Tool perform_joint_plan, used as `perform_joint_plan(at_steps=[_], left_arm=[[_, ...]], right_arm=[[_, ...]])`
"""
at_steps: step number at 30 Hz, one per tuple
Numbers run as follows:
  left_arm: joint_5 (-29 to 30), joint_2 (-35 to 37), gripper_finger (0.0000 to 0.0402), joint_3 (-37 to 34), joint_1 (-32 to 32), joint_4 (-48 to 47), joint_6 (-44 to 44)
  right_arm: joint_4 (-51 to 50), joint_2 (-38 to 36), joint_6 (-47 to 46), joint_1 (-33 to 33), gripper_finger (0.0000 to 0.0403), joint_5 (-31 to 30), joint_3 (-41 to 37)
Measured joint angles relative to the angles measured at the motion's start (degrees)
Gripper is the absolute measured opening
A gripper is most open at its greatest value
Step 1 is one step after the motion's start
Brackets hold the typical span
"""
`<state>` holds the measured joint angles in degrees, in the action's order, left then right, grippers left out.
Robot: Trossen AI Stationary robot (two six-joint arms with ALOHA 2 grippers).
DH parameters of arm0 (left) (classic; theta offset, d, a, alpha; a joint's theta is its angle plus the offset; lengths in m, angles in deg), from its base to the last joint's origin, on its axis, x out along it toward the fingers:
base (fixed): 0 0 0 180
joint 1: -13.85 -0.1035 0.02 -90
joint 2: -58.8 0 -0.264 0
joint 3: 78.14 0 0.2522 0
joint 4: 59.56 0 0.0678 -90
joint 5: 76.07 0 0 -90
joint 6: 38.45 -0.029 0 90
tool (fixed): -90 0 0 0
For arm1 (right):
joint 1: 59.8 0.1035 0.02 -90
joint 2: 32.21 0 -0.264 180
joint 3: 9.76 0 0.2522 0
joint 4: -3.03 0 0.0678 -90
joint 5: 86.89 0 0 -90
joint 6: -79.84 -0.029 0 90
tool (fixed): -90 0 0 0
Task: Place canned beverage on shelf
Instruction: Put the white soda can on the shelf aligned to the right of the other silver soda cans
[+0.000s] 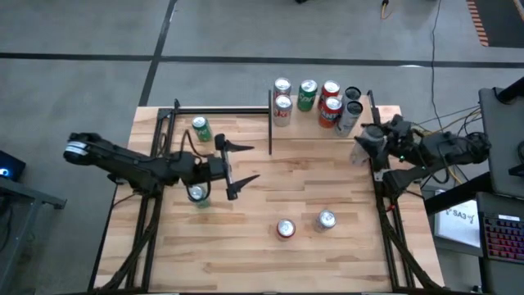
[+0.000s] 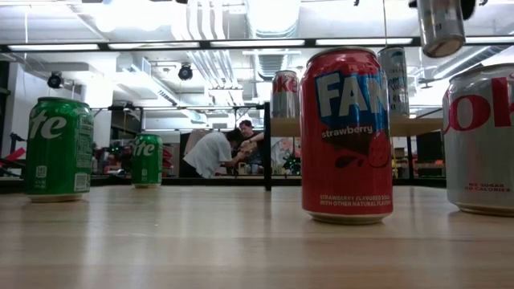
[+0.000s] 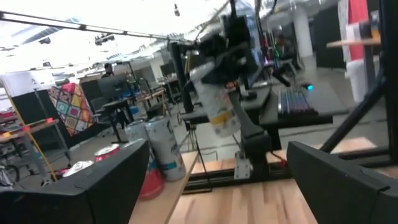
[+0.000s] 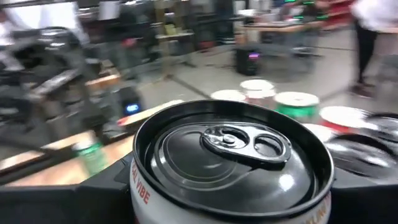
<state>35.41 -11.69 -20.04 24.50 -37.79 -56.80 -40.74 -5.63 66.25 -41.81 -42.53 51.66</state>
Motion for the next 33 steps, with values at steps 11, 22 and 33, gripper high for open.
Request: perform_joint_plan(at_steps=[11, 22, 33], left_arm=[[-13.53, -15.76, 0.0366, 4.39, -2.86, 14.17, -0.19], [-10.95, -29.27, 0.0350, 12.09, -2.99, 14.57, 6.28], [-12.08, -31.92, 0.0342, 12.11, -3.03, 17.86, 8.82]], right_arm=[[21.07, 15.66, 10.96, 0.27, 0.0227, 15.98, 0.07], [29.76, 30.92, 17.65, 1.77, 0.0227, 16.21, 1.86], [45.81, 37.41, 29.69, 2.72, 0.0227, 16.72, 2.69]])
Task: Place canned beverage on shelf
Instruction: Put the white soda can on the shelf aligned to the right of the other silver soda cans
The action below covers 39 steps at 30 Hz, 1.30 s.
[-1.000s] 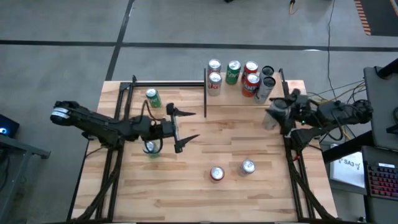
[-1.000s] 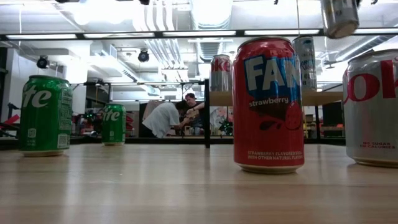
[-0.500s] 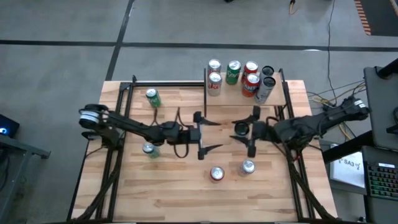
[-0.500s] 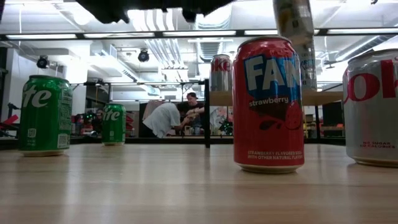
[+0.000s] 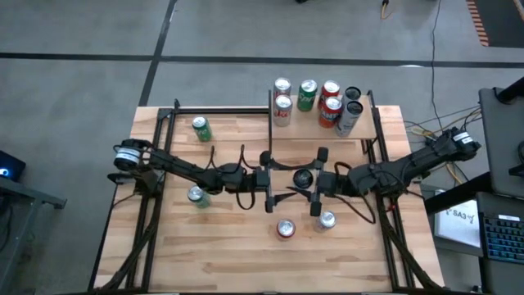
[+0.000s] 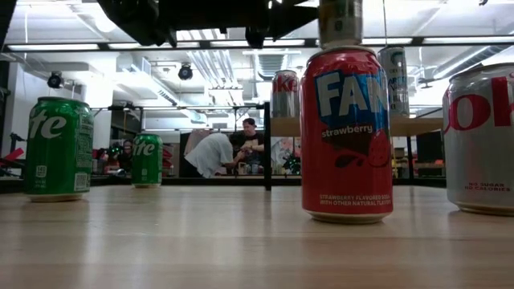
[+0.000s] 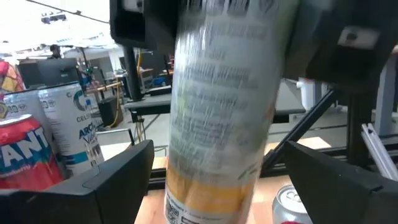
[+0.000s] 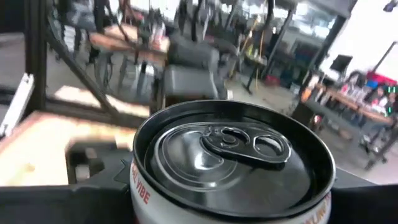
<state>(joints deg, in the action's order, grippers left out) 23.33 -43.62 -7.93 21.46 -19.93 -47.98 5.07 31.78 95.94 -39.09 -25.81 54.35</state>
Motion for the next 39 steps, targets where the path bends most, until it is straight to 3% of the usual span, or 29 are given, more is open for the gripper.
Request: perform_joint_plan(at_steps=[4, 11, 14, 18, 20, 26, 31, 39], left_arm=[[-4.06, -0.02, 0.0342, -0.01, 0.00, -0.32, -0.46], [-3.86, -0.02, 0.0328, 0.00, 0.00, 0.00, -0.46], [-2.73, -0.02, 0.0301, 0.00, 0.04, -0.40, -0.86], [0.02, 0.00, 0.0234, 0.00, 0.11, -0.02, -1.89], [0.28, 0.00, 0.0226, 0.00, 0.15, -0.10, -1.87], [5.75, -0.04, 0.0226, -0.13, -0.01, -3.63, -3.35], [13.57, 0.24, 0.0226, -0.21, 0.26, -7.26, -4.94], [16.14, 0.48, 0.0226, -0.33, 0.24, -9.56, -5.10]], right_arm=[[6.47, 2.99, 3.56, 0.04, 0.0227, 0.64, 0.04], [10.77, 5.49, 5.29, 0.02, 0.0227, 0.60, 0.02], [10.63, 5.55, 4.02, 0.02, 0.0227, 0.66, 0.02], [10.53, 5.11, 3.45, -0.02, 0.0227, 1.06, 0.02], [10.46, 5.11, 3.15, 0.00, 0.0230, 0.85, 0.02], [10.18, 3.95, 2.47, 0.07, 0.0309, -2.53, 0.45], [-4.06, 3.19, -1.85, 0.17, 0.0333, -5.55, 6.68], [-48.93, 7.56, -19.45, 0.17, 0.0330, -5.75, 29.40]])
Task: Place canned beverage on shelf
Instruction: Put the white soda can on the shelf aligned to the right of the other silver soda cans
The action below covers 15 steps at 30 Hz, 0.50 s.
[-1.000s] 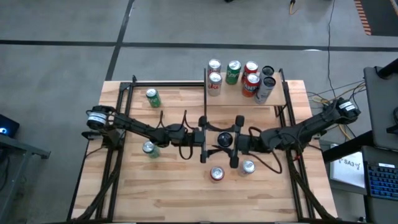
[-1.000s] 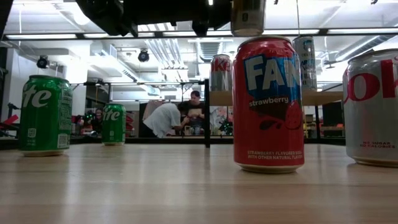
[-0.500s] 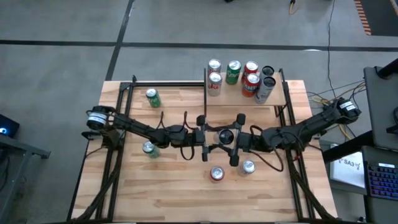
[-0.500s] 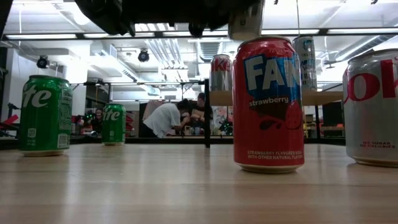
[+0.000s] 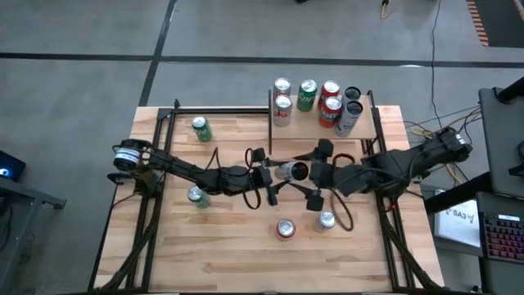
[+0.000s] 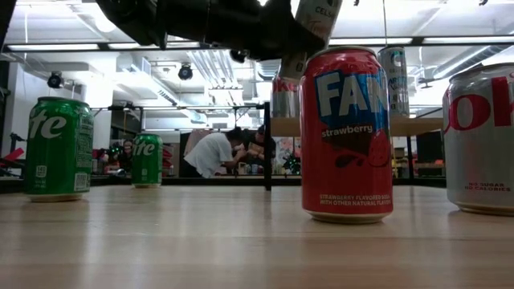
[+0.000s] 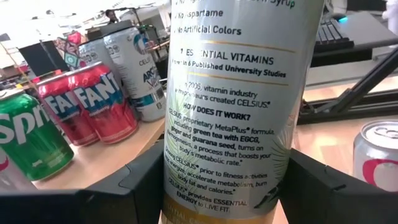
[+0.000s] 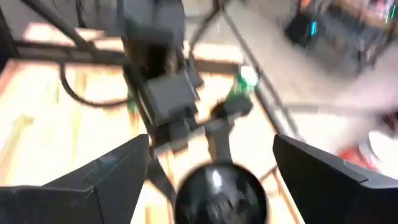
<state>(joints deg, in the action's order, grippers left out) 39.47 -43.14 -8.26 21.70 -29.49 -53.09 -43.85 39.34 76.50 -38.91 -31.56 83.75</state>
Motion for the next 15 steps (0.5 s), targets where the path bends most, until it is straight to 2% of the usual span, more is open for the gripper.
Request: perform_joint_plan(at_steps=[3, 6, 15], left_arm=[[-0.30, 0.07, 0.0226, 0.00, 0.02, 0.05, 0.02], [-0.52, 0.14, 0.0226, 0.00, 0.02, 0.13, 0.05], [-0.59, 0.22, 0.0226, 0.07, 0.02, 0.52, 0.13]], right_arm=[[-13.91, 2.60, -7.76, -0.08, 0.0331, -0.06, 7.58], [-23.71, 6.01, -11.80, -0.17, 0.0334, -0.13, 13.16], [-37.80, 15.70, -14.74, -0.43, 0.0338, -0.32, 25.89]])
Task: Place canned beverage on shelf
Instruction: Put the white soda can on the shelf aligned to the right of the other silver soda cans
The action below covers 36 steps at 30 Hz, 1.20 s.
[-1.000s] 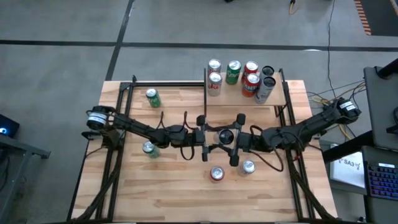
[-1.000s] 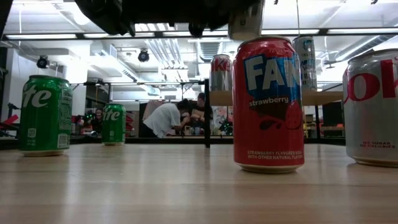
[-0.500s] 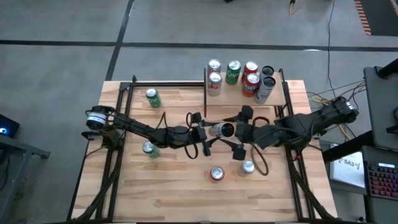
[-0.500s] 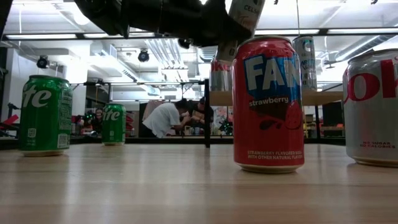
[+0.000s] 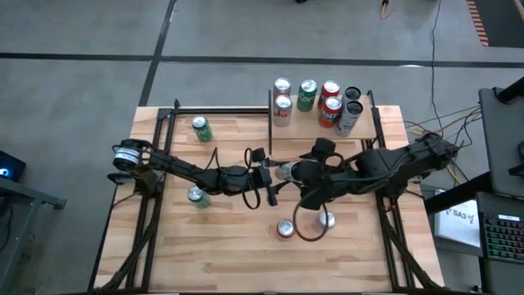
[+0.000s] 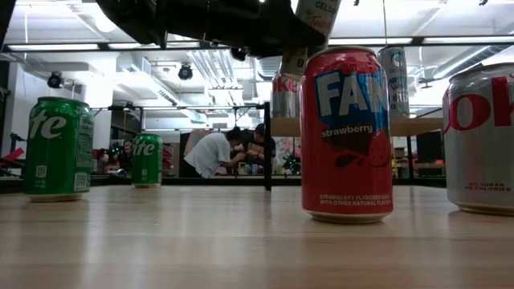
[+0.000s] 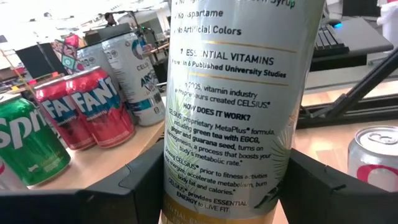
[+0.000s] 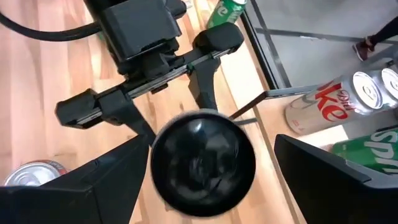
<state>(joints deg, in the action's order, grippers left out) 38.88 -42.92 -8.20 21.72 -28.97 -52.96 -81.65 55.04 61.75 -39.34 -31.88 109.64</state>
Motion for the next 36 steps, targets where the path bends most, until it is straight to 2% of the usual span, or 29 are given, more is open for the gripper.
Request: perform_joint_plan(at_steps=[4, 9, 12, 36], left_arm=[[0.00, 0.00, 0.0226, 0.00, 0.00, 0.03, 0.00], [0.02, 0.05, 0.0226, 0.00, 0.07, 0.42, 0.02], [0.03, 0.21, 0.0226, 0.00, 0.24, 0.65, 0.20], [-0.09, 0.42, 0.0226, 1.22, 1.09, 1.36, 0.08]], right_arm=[[-4.72, 3.46, -0.10, -0.03, 0.0338, 1.05, 6.06], [-8.70, 6.17, -1.17, -1.11, 0.0338, 6.93, 12.14], [-11.05, 6.68, -1.74, -1.48, 0.0338, 7.94, 14.06], [-10.96, 8.15, -0.36, -2.98, 0.0330, 9.04, 12.55]])
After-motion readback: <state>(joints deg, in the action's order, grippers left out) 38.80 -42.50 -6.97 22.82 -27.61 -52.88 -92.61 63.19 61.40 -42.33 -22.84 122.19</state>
